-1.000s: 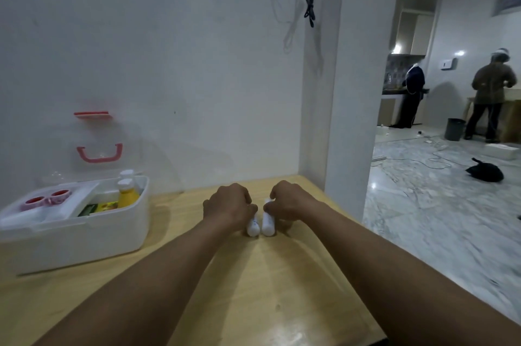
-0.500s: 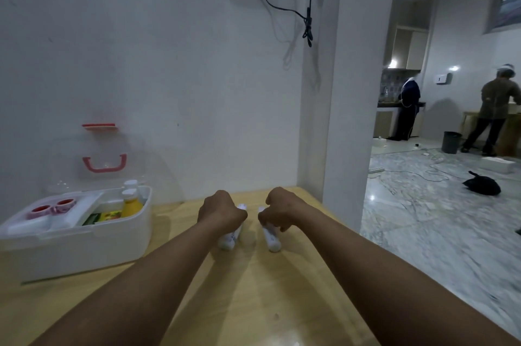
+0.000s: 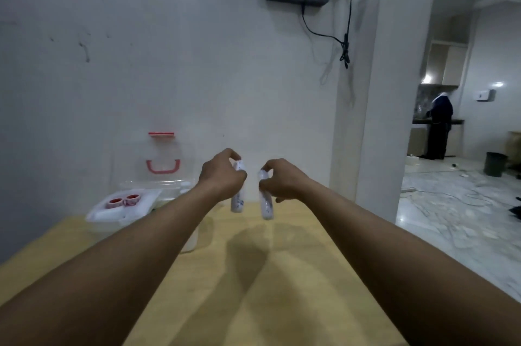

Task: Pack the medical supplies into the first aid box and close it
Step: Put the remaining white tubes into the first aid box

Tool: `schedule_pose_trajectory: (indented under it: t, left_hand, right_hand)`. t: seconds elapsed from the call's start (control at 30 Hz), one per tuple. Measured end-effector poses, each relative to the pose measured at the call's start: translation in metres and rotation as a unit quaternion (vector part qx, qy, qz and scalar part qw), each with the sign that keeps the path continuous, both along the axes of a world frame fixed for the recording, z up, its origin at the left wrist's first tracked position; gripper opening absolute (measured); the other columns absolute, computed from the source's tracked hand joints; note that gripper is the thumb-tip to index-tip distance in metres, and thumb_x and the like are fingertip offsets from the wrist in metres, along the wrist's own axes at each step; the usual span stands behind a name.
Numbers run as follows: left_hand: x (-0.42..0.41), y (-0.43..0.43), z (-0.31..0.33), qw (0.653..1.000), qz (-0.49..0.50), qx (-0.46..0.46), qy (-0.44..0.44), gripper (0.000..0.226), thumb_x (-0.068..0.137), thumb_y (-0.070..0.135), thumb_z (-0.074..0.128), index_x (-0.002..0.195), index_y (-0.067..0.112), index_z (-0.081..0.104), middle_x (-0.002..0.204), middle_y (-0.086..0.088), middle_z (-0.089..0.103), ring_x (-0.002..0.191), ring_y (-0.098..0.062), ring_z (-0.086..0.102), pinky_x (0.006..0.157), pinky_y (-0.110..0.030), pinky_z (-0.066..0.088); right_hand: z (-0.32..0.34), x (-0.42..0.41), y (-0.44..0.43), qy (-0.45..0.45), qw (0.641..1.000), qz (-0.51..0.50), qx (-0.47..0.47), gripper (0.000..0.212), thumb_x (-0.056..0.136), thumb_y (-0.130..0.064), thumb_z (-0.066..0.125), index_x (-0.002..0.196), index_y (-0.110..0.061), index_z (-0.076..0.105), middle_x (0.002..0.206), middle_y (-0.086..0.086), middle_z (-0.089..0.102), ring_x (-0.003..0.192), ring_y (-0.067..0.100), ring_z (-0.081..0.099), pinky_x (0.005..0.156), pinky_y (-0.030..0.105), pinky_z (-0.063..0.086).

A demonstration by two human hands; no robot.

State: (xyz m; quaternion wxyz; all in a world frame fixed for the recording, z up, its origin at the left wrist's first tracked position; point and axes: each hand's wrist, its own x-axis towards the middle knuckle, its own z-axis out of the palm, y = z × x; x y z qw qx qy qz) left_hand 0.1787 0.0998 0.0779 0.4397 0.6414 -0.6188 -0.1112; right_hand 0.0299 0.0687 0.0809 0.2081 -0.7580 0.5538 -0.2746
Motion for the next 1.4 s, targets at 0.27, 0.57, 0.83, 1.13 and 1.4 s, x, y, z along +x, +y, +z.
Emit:
schedule_pose_trajectory:
  t: [0.27, 0.57, 0.83, 1.13, 1.4]
  left_hand:
    - [0.062, 0.026, 0.026, 0.999, 0.043, -0.027, 0.004, 0.029, 0.083, 0.018, 0.059, 0.111, 0.026, 0.063, 0.104, -0.003, 0.067, 0.089, -0.022, 0.061, 0.065, -0.027, 0.044]
    - [0.113, 0.035, 0.024, 0.996, 0.051, -0.067, 0.018, 0.032, 0.083, 0.013, 0.066, 0.113, 0.024, 0.065, 0.108, 0.001, 0.069, 0.094, -0.019, 0.066, 0.081, -0.031, 0.053]
    - [0.134, 0.038, 0.011, 0.996, 0.052, -0.069, 0.033, 0.023, 0.085, 0.012, 0.069, 0.099, 0.029, 0.062, 0.090, 0.005, 0.067, 0.079, -0.009, 0.062, 0.060, -0.022, 0.044]
    - [0.139, 0.036, 0.000, 0.996, 0.057, -0.056, 0.035, 0.021, 0.084, 0.014, 0.071, 0.101, 0.023, 0.063, 0.080, 0.011, 0.063, 0.076, -0.008, 0.060, 0.054, -0.020, 0.040]
    - [0.142, 0.035, -0.008, 0.997, 0.060, -0.028, 0.025, 0.025, 0.082, 0.012, 0.073, 0.104, 0.020, 0.063, 0.096, -0.002, 0.072, 0.090, -0.018, 0.066, 0.060, -0.019, 0.042]
  right_hand:
    - [0.026, 0.052, 0.008, -0.025, 0.996, 0.040, -0.071, 0.035, 0.090, -0.016, 0.059, 0.124, -0.013, 0.054, 0.108, 0.007, 0.058, 0.075, 0.025, 0.069, 0.055, 0.031, 0.058]
    - [0.030, 0.105, 0.011, -0.049, 0.987, 0.079, -0.129, 0.047, 0.088, -0.018, 0.061, 0.133, -0.022, 0.049, 0.123, 0.009, 0.061, 0.094, 0.030, 0.066, 0.072, 0.040, 0.059]
    - [0.011, 0.131, 0.010, -0.035, 0.987, 0.106, -0.119, 0.046, 0.089, -0.013, 0.064, 0.133, -0.021, 0.052, 0.126, 0.010, 0.062, 0.104, 0.030, 0.063, 0.085, 0.044, 0.057]
    - [-0.011, 0.136, 0.010, 0.063, 0.980, 0.122, -0.145, 0.044, 0.090, -0.014, 0.067, 0.131, -0.022, 0.054, 0.124, 0.008, 0.063, 0.107, 0.027, 0.061, 0.087, 0.038, 0.054]
    - [-0.028, 0.131, 0.007, 0.121, 0.970, 0.145, -0.152, 0.032, 0.091, -0.014, 0.064, 0.122, -0.017, 0.067, 0.123, 0.007, 0.065, 0.110, 0.023, 0.060, 0.087, 0.031, 0.048]
